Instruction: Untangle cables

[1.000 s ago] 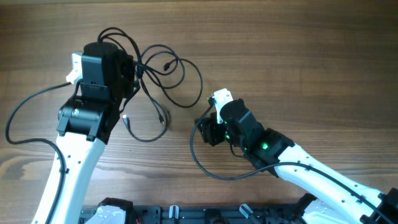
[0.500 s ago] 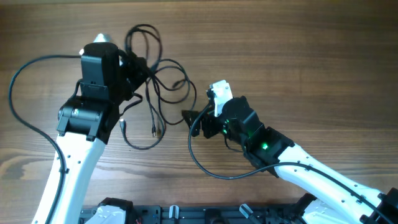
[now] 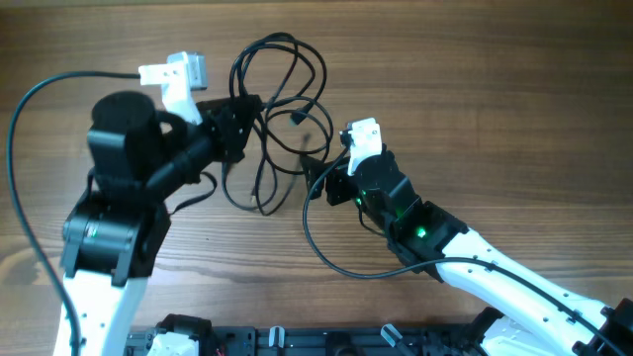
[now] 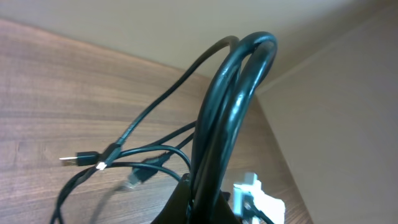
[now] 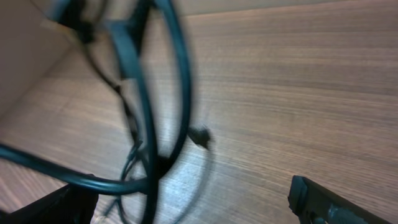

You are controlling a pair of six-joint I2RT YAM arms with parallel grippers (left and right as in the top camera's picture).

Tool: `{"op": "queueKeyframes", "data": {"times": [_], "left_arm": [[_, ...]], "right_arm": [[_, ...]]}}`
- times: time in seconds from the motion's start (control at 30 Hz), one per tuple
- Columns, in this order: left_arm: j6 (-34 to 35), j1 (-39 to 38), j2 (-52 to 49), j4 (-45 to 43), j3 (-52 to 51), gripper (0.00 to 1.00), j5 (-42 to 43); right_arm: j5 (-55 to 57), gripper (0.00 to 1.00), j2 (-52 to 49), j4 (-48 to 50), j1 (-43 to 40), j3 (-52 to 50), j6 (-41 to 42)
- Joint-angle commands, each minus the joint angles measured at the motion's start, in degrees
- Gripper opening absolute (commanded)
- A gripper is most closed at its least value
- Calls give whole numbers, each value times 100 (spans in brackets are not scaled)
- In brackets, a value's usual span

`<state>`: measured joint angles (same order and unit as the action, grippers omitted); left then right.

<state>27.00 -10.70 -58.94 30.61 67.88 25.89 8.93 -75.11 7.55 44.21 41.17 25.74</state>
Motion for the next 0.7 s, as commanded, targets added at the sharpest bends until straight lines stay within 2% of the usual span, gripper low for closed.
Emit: {"op": "queueKeyframes", "data": {"times": [0.0,0.17,0.27,0.43,0.67], "left_arm": [[-267,22,330,-33,146,4,166],[-313,22,431,-11,146,4,151],[-586,22,409,103,146,4,44],[-584,22,402,498,146,4,-772],[-404,22,402,566,146,4,-1652]], "right_arm": [[332,100,-55,13,-4,-39,52],[210,100,-55,175,-2,-39,146],[-94,100,-55,498,-2,-39,125],[-452,100,-55,876,-2,-39,125],[-664,100,-55,758,-2,-39,125]]}}
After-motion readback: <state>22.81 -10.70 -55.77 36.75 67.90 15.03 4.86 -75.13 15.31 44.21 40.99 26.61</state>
